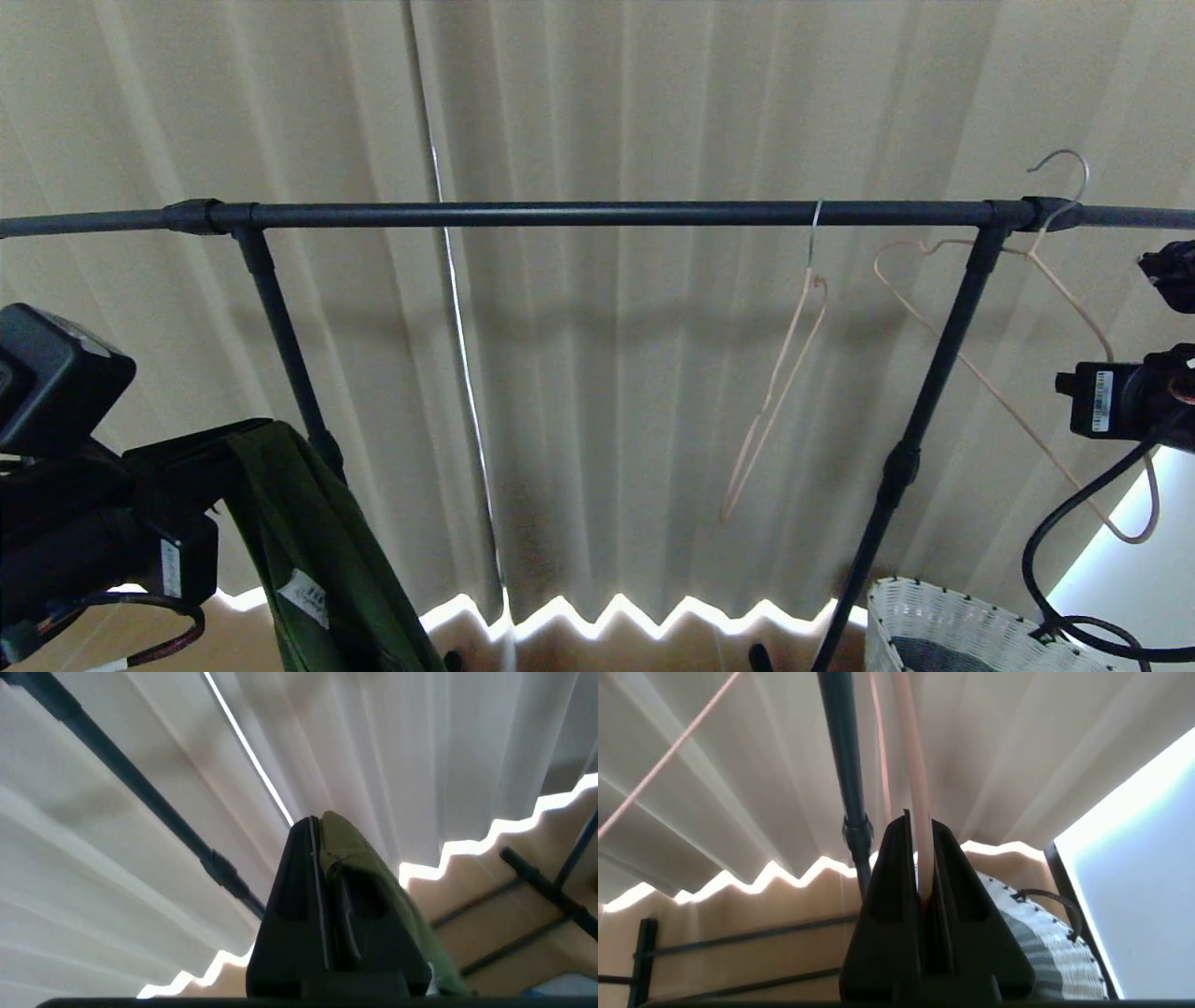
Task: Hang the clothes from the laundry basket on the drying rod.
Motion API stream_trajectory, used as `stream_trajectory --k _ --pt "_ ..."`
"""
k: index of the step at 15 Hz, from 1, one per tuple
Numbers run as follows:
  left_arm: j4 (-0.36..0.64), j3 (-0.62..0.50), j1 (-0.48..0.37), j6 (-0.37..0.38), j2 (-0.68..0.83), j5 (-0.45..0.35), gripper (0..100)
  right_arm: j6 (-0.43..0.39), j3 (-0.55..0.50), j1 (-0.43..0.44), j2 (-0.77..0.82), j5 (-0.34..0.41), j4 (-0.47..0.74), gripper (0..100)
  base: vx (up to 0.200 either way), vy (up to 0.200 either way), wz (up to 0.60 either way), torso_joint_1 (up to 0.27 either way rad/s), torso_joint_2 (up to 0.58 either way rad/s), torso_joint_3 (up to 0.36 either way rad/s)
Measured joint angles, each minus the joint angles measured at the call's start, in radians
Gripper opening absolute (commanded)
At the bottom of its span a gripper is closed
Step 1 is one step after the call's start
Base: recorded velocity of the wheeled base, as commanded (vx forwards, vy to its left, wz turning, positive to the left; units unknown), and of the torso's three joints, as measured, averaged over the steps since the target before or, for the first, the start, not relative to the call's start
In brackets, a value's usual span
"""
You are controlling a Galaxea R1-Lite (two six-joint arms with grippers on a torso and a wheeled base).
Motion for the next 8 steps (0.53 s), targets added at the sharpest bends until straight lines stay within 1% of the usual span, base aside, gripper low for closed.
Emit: stream_trajectory --k 1,4,6,8 --pt "-0.032 0.008 0.0 -0.001 0.0 0.0 0 -0.001 0.016 0.0 -0.021 -0.006 0.004 0 0.0 0.0 0.0 0.0 0.0 0.0" --pt "-0.042 0.02 0.001 -0.001 0.0 0.001 0 -0.001 0.062 -0.001 -0.074 -0.019 0.006 0 0.0 0.0 0.0 0.0 0.0 0.0" --pt "-0.042 0.024 0.005 -0.001 0.0 0.002 0 -0.004 0.093 -0.003 -0.107 -0.023 0.008 0 -0.2 0.0 0.0 0.005 0.0 -0.002" --pt "-0.041 0.028 0.029 0.005 0.001 0.002 0 -0.007 0.118 -0.003 -0.133 -0.023 0.008 0 -0.2 0.0 0.0 0.012 0.0 0.002"
